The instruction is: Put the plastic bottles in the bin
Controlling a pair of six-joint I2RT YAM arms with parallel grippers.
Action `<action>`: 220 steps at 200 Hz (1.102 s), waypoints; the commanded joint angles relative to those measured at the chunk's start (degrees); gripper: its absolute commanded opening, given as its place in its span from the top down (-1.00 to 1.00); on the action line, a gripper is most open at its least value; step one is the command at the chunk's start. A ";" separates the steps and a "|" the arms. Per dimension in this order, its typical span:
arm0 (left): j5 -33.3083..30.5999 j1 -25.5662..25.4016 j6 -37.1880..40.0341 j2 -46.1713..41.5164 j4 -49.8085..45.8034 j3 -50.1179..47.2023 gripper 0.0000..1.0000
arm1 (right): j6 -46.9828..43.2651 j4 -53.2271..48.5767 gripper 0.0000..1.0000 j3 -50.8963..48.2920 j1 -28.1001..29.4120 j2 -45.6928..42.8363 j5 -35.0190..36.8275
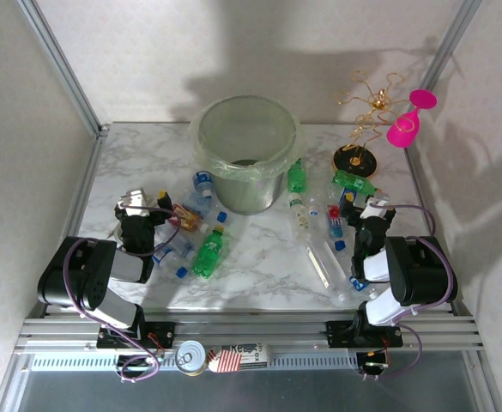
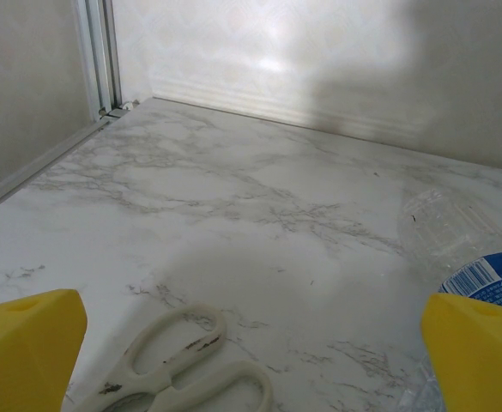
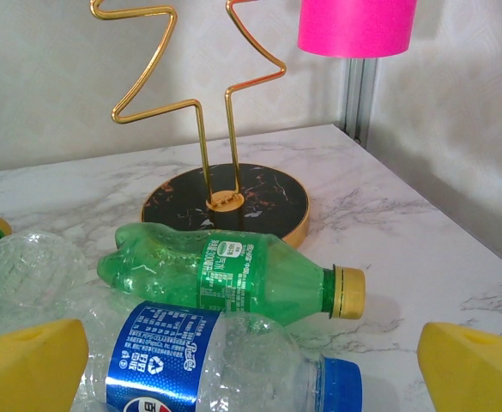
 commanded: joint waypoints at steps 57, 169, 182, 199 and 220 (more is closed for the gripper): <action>-2.25 -0.07 -1.05 0.19 0.30 0.82 -0.99 | -0.88 0.28 -0.98 0.35 0.78 -1.71 1.28; -2.98 -6.57 -19.31 -24.21 -38.62 13.65 -0.99 | 18.62 -61.92 -0.98 23.06 8.10 -22.51 -1.65; 3.09 -7.13 -26.21 -25.31 -39.39 13.29 -0.99 | 21.02 -69.62 -0.98 26.00 9.76 -22.39 -4.16; 6.86 -9.43 -34.18 -25.69 -37.87 11.96 -0.99 | 24.54 -79.83 -0.97 30.03 11.07 -21.59 -4.23; 4.78 -14.52 -37.69 -25.43 -38.66 11.81 -0.99 | 25.31 -88.14 -0.97 33.43 11.30 -20.42 -8.79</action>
